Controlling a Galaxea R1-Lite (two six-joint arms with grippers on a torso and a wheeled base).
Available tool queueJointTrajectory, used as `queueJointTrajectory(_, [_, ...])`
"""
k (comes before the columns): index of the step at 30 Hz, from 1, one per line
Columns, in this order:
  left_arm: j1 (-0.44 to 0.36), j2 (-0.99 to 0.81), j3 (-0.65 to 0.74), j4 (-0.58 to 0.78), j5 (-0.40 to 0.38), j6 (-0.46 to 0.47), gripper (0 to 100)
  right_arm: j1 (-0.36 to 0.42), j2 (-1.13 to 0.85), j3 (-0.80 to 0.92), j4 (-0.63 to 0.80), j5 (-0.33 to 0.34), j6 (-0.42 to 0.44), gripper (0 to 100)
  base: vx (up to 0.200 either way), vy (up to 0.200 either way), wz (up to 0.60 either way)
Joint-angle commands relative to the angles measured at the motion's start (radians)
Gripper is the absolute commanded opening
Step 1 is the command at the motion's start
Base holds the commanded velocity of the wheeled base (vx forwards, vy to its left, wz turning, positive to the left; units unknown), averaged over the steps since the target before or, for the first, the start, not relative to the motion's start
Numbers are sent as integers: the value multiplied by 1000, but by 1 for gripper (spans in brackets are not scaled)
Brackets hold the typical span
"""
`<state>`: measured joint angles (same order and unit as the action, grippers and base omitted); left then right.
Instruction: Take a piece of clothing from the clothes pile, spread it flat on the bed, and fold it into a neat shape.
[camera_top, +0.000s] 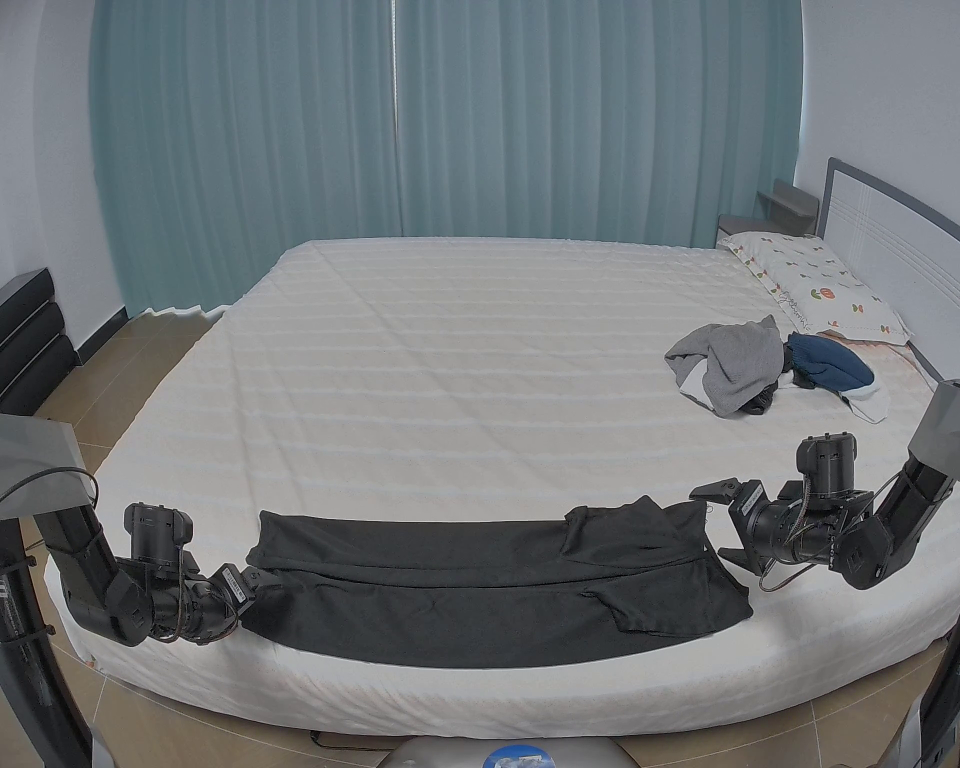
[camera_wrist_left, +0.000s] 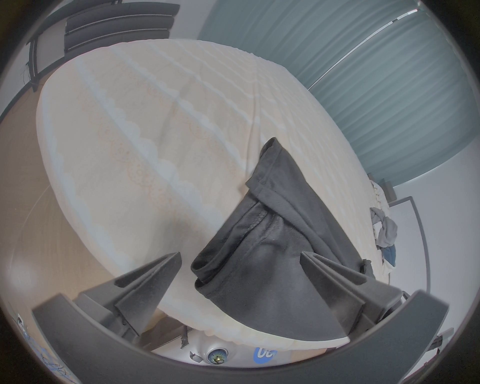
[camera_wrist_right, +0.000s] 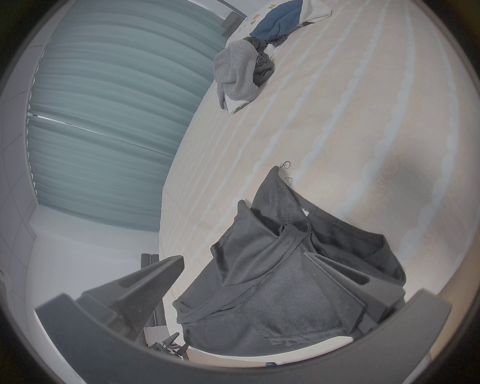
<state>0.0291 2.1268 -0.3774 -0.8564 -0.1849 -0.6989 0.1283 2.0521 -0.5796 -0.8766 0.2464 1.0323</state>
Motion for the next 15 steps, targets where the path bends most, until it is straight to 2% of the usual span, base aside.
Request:
queueJointTrajectory(1, [-14,36,2,0,22,29,0,-1,-6,3,-1,2,0,100,0,0,0])
queueJointTrajectory(5, [-14,39,9,2,50,44,0,-13,-6,3,-1,10,0,100,0,0,0])
queueJointTrajectory(10, [-12,36,46,2,127,49,0,-27,-7,3,1,17,0,100,0,0,0])
queueJointTrajectory(15, [-12,38,54,2,154,85,0,-29,-7,3,1,17,0,100,0,0,0])
